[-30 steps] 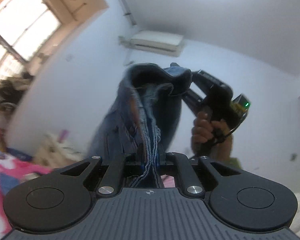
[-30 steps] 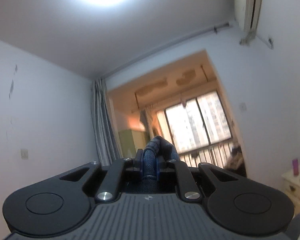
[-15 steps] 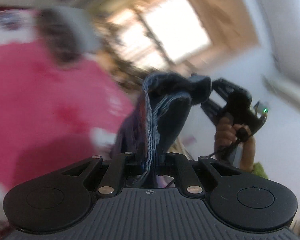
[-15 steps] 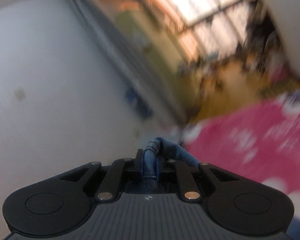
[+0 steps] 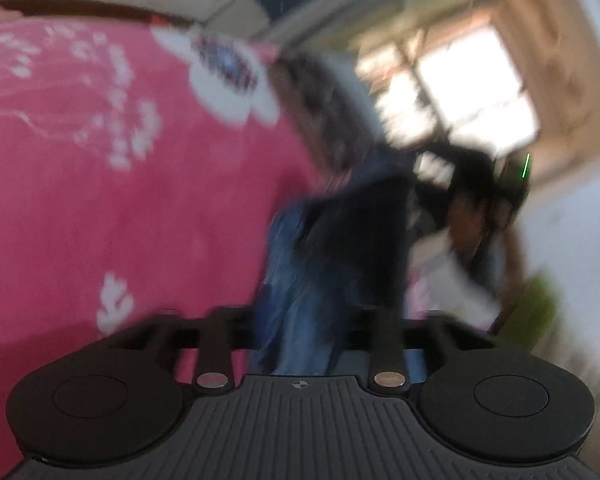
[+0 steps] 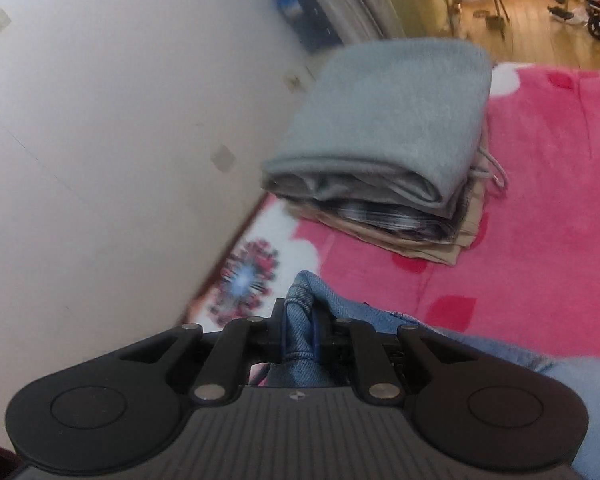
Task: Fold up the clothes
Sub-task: 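Lower the jeans onto the bed beside the folded clothes stack with both tools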
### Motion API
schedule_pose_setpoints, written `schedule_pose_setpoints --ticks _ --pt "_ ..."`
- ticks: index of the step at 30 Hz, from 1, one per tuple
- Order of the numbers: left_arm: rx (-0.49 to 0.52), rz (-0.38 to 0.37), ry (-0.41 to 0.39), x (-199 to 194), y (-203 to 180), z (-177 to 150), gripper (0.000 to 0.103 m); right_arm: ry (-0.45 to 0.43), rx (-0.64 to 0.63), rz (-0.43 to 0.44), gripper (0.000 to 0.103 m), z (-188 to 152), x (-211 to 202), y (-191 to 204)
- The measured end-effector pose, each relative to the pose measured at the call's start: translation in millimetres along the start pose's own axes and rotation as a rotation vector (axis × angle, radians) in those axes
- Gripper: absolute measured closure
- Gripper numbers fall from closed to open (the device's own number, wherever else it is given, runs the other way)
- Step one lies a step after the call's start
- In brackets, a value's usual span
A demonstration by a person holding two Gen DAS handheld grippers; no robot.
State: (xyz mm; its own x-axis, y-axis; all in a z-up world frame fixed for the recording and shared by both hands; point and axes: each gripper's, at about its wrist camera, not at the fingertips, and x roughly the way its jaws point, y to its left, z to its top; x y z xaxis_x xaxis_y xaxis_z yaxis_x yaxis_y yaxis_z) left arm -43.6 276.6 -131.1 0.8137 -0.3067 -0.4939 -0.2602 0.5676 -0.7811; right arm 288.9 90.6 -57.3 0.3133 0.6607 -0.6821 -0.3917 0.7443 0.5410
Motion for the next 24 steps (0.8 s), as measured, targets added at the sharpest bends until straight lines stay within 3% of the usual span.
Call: schedule_pose_setpoints --ticks 2,3,4,8,12,19,24 --pt "0.039 0.022 0.073 16.0 -3.4 -11.8 0.056 0.057 0.000 -0.019 0.075 6.9 22.2 -3.7" --pt "0.046 0.031 0.099 22.8 -5.1 -14.7 0.055 0.073 0.023 -0.018 0.058 9.5 24.5 -9.5" --pt "0.051 0.045 0.118 27.6 -7.0 -18.1 0.054 0.078 0.064 -0.009 0.048 11.4 19.2 -18.9" --pt "0.056 0.090 0.143 33.7 -5.0 -20.0 0.052 0.058 0.079 0.058 0.044 17.7 -13.7 -41.1" --pt "0.049 0.108 0.150 31.1 -8.0 -20.6 0.051 0.039 -0.126 0.068 0.038 6.3 -57.6 -41.4" --pt "0.019 0.116 0.219 43.8 -1.7 -37.5 0.050 0.179 -0.698 -0.267 0.035 -97.2 -70.2 -24.6" --pt "0.029 0.147 0.215 59.6 -9.8 -52.3 0.050 0.211 -0.784 -0.400 0.039 -157.8 -72.8 -46.9"
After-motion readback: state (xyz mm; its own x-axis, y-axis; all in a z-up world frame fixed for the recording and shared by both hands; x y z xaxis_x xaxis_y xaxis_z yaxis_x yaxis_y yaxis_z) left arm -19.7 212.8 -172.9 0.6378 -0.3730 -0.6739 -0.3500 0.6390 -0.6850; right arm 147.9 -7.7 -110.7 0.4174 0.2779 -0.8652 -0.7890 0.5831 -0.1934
